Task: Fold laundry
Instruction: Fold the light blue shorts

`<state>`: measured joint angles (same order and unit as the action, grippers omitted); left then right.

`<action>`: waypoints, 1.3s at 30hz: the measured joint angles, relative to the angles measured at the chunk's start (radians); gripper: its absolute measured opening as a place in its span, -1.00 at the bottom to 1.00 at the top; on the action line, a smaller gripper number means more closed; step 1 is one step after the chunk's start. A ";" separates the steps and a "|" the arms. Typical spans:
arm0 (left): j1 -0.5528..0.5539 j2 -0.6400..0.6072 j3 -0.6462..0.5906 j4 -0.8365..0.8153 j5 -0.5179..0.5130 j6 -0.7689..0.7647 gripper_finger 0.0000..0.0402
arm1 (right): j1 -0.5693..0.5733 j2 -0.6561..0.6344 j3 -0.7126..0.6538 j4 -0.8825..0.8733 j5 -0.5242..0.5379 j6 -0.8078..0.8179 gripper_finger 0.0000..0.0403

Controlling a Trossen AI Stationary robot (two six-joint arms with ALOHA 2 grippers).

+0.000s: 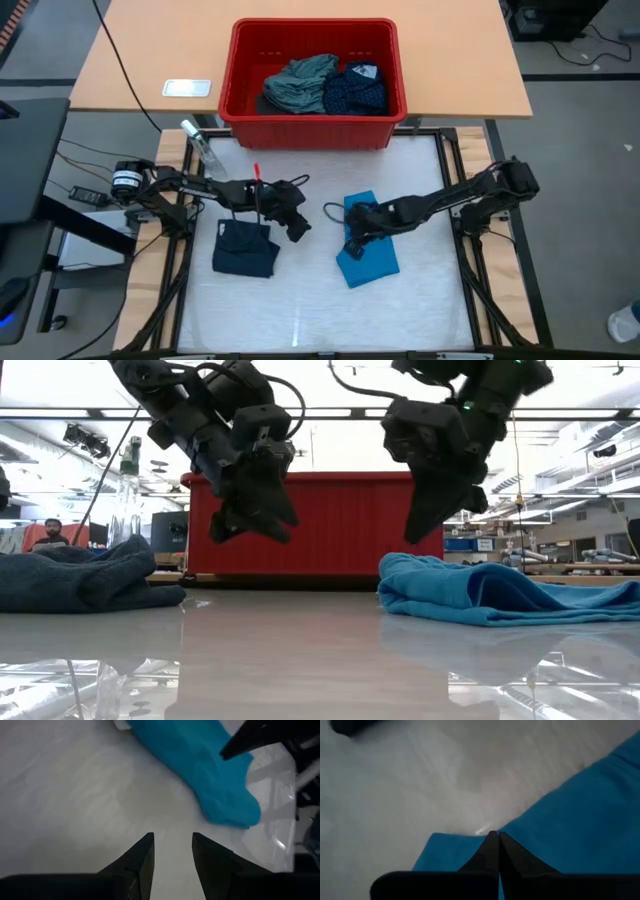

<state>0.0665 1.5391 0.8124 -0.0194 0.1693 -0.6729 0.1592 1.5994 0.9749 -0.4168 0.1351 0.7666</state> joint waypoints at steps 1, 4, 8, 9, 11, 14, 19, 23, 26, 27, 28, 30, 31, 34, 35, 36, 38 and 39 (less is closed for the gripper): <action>-0.006 0.000 0.000 0.000 -0.004 -0.020 -0.33 | -0.009 -0.023 -0.034 0.035 -0.016 0.000 -0.98; -0.027 0.006 0.000 0.004 -0.042 -0.083 -0.33 | -0.035 -0.082 -0.140 0.143 -0.074 0.014 -0.97; -0.062 0.034 -0.001 0.001 -0.075 -0.192 -0.33 | -0.081 -0.125 -0.260 0.295 -0.190 0.095 -0.89; -0.071 0.045 -0.001 0.000 -0.084 -0.225 -0.33 | -0.089 -0.125 -0.280 0.318 -0.210 0.114 -0.86; -0.091 0.066 -0.001 -0.002 -0.104 -0.282 -0.33 | -0.103 -0.119 -0.304 0.347 -0.236 0.124 -0.77; -0.117 0.091 -0.001 -0.007 -0.128 -0.365 -0.29 | -0.118 -0.112 -0.306 0.353 -0.262 0.093 -0.61; -0.147 0.104 -0.001 -0.036 -0.150 -0.456 -0.08 | -0.143 -0.123 -0.306 0.349 -0.257 0.028 -0.32; -0.168 0.106 -0.002 -0.088 -0.150 -0.489 0.07 | -0.175 -0.103 -0.306 0.315 -0.214 0.014 -0.22; -0.180 0.106 -0.002 -0.107 -0.149 -0.487 0.12 | -0.190 -0.067 -0.306 0.259 -0.199 0.021 -0.23; -0.181 0.107 -0.002 -0.112 -0.148 -0.487 0.12 | -0.191 -0.053 -0.306 0.245 -0.199 0.033 -0.23; -0.180 0.107 -0.002 -0.112 -0.148 -0.487 0.13 | -0.189 -0.045 -0.304 0.244 -0.198 0.049 -0.23; -0.177 0.107 -0.002 -0.106 -0.150 -0.479 0.13 | -0.171 -0.034 -0.302 0.252 -0.203 0.088 -0.23; -0.175 0.107 -0.002 -0.107 -0.150 -0.467 0.13 | -0.159 -0.034 -0.301 0.258 -0.220 0.103 -0.23; -0.160 0.107 -0.002 -0.100 -0.154 -0.435 0.13 | -0.126 -0.067 -0.305 0.261 -0.267 0.160 -0.23; -0.149 0.107 -0.002 -0.088 -0.154 -0.415 0.13 | -0.119 -0.089 -0.301 0.253 -0.269 0.178 -0.23; -0.135 0.107 -0.002 -0.068 -0.150 -0.400 0.13 | -0.113 -0.115 -0.291 0.247 -0.264 0.193 -0.23; -0.098 0.107 -0.002 -0.005 -0.133 -0.376 0.13 | -0.110 -0.172 -0.273 0.222 -0.239 0.224 -0.23; -0.078 0.107 -0.002 0.033 -0.112 -0.362 0.13 | -0.115 -0.198 -0.269 0.196 -0.225 0.234 -0.23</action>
<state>-0.0119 1.6459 0.8108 0.0135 0.0568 -1.0354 0.0438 1.4017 0.7057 -0.2211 -0.0904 1.0011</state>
